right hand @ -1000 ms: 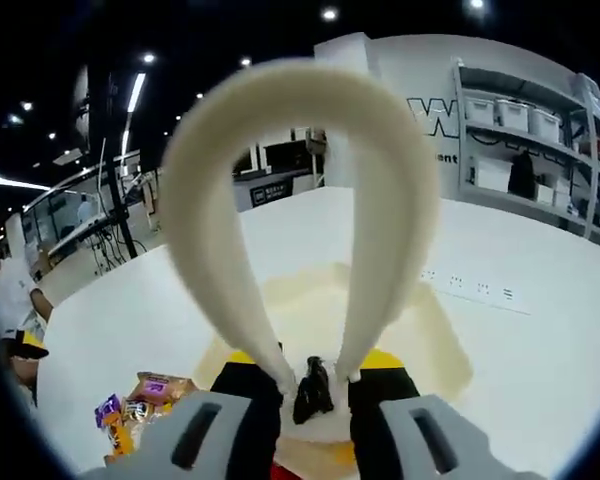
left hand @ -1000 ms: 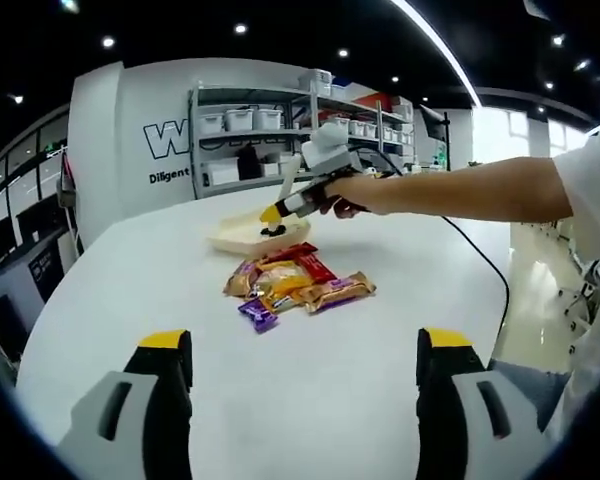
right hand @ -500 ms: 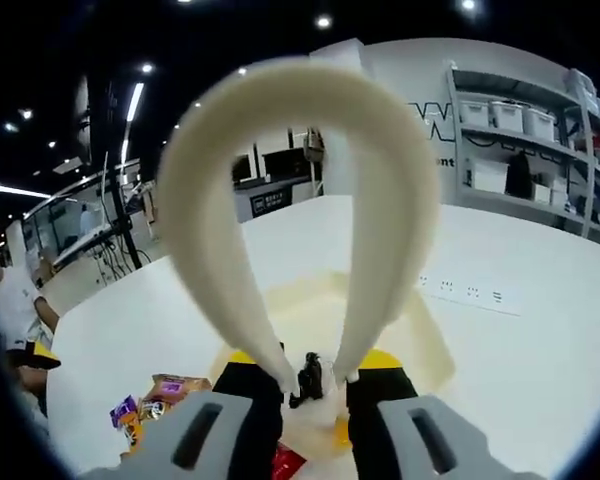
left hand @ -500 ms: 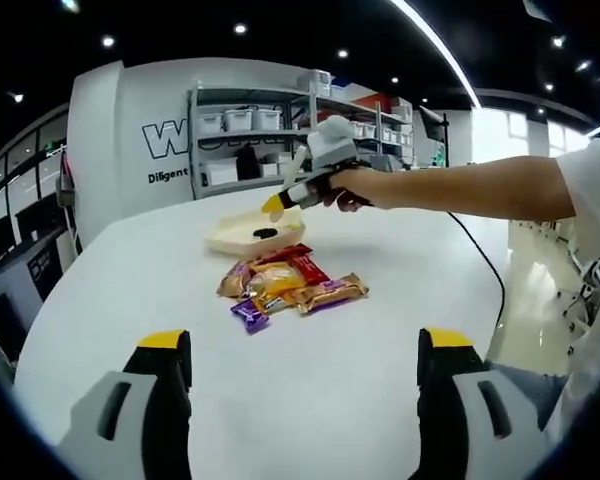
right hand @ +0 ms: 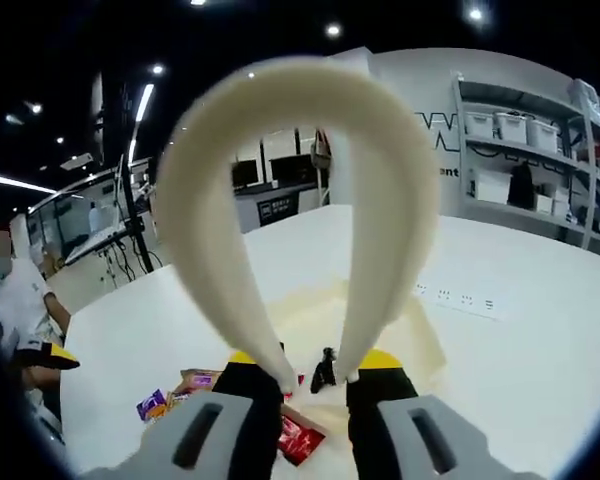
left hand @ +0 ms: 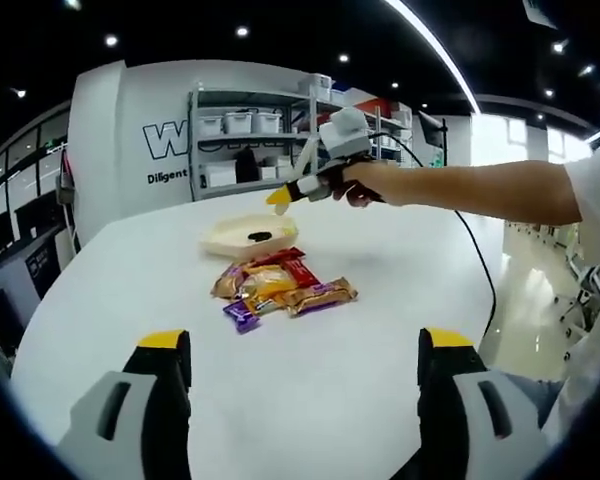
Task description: Place the target food into the container with the food tongs after gripping and lifting it, then release it inside without dropping or visibly crushing the food.
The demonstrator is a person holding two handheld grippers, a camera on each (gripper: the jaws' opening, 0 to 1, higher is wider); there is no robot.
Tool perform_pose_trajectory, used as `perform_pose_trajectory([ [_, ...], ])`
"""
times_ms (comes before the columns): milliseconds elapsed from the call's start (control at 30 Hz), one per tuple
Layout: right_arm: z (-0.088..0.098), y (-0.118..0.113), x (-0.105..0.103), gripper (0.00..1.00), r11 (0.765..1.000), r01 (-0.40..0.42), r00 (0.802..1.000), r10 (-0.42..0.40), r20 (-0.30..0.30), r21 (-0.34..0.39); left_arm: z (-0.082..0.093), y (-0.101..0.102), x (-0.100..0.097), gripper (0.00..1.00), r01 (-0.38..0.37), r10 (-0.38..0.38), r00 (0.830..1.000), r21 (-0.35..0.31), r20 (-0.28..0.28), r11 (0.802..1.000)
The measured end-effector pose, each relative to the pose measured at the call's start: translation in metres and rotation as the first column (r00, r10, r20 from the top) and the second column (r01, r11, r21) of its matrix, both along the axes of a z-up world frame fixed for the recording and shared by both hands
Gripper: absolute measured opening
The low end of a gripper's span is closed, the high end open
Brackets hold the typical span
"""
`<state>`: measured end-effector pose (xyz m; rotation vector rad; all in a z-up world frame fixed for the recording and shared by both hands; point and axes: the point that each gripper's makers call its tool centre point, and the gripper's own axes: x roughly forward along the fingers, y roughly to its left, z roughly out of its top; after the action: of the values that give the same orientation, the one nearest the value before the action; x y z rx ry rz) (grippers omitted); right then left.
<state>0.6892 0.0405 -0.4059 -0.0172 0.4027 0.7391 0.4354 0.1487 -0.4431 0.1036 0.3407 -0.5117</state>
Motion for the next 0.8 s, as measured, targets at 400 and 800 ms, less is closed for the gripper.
perform_pose_trajectory([
  [400, 0.005, -0.014, -0.025, 0.17, 1.0, -0.016, 1.0, 0.016, 0.005, -0.018, 0.007, -0.007, -0.007, 0.96, 0.0, 0.0, 1.0, 0.002, 0.005, 1.0],
  [800, 0.007, -0.032, -0.051, 0.17, 0.999, -0.026, 0.999, 0.027, 0.017, -0.045, 0.014, -0.02, -0.012, 0.99, 0.008, -0.008, 1.0, -0.019, 0.003, 1.0],
])
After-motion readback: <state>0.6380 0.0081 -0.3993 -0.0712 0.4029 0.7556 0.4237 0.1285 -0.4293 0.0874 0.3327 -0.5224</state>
